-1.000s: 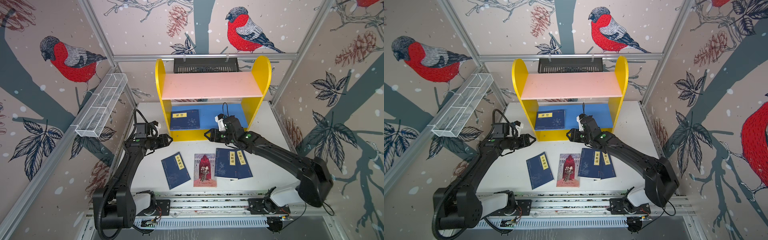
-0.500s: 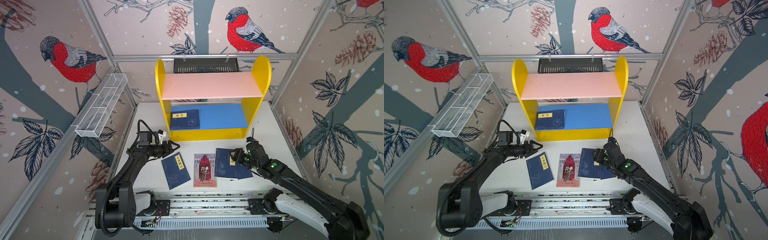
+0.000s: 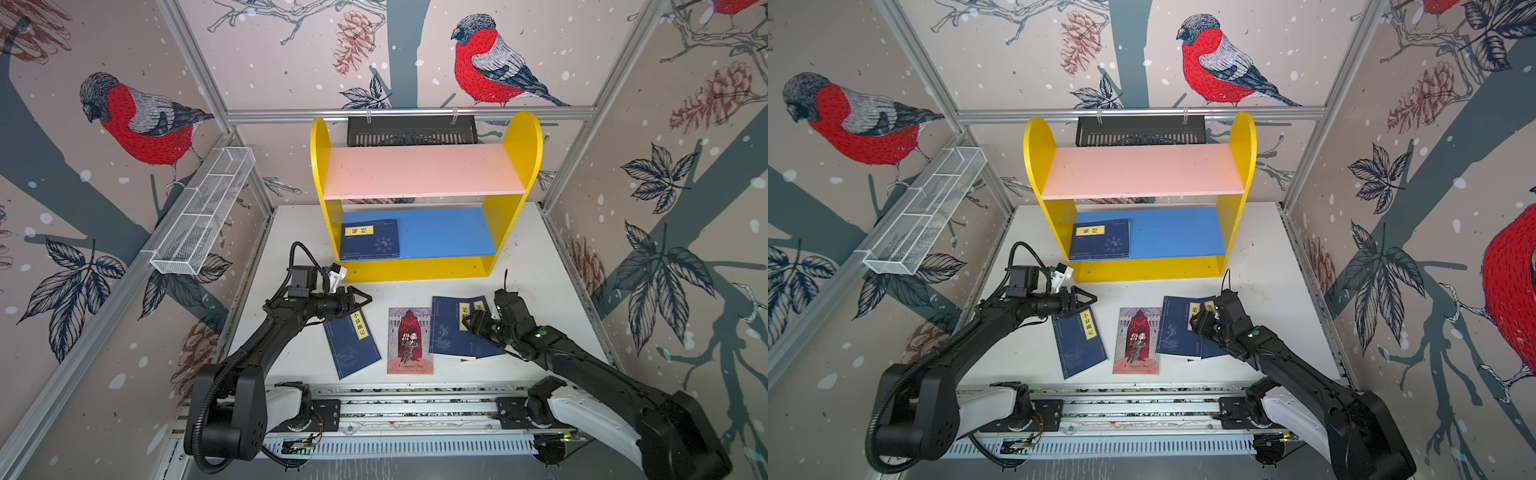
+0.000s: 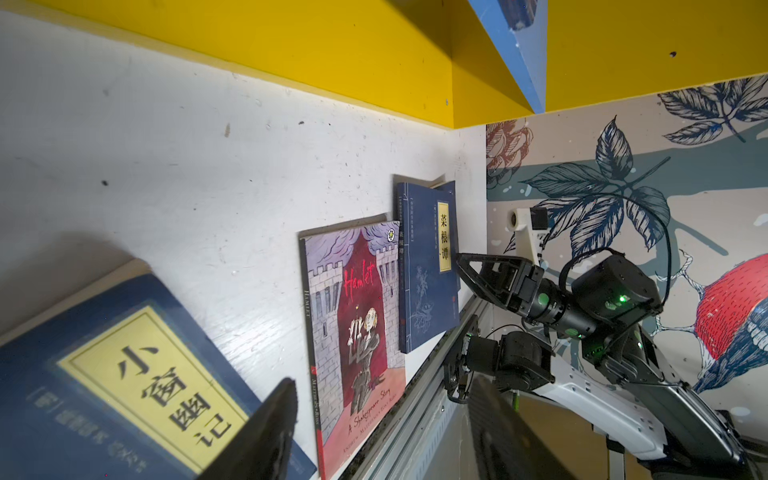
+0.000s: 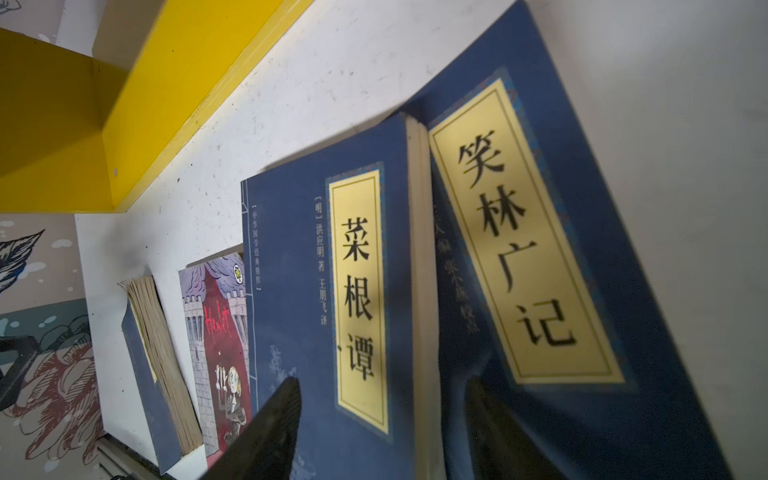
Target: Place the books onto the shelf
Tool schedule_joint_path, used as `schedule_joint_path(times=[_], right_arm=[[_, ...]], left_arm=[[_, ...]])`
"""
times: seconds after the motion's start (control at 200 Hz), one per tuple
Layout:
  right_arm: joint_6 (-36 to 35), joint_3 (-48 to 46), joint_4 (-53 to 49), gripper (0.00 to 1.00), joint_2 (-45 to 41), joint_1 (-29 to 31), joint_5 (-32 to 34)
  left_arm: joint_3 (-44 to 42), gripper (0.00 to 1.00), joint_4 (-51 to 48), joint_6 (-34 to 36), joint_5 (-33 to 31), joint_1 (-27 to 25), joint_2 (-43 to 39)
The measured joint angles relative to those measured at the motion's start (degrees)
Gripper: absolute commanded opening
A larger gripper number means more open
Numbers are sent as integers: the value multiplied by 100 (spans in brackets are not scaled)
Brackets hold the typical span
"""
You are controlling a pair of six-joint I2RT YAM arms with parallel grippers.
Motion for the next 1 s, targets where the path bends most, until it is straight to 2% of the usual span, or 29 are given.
schedule_joint_path(times=[0.305, 0.475, 0.72, 0.805, 1.0], right_arm=[[-188, -20, 562, 57, 597, -269, -627], [-297, 13, 793, 43, 879, -326, -809], [-330, 0, 874, 9, 922, -382, -979], [-341, 0, 973, 4, 861, -404, -1086], [-417, 2, 1040, 1, 734, -461, -1325]], left_arm=[[273, 61, 35, 291, 17, -612, 553], [490, 59, 81, 586, -63, -1069, 896], [546, 57, 319, 466, -186, -1596, 1486], [636, 57, 321, 490, -201, -1676, 1655], [431, 58, 562, 417, -245, -1762, 1665]])
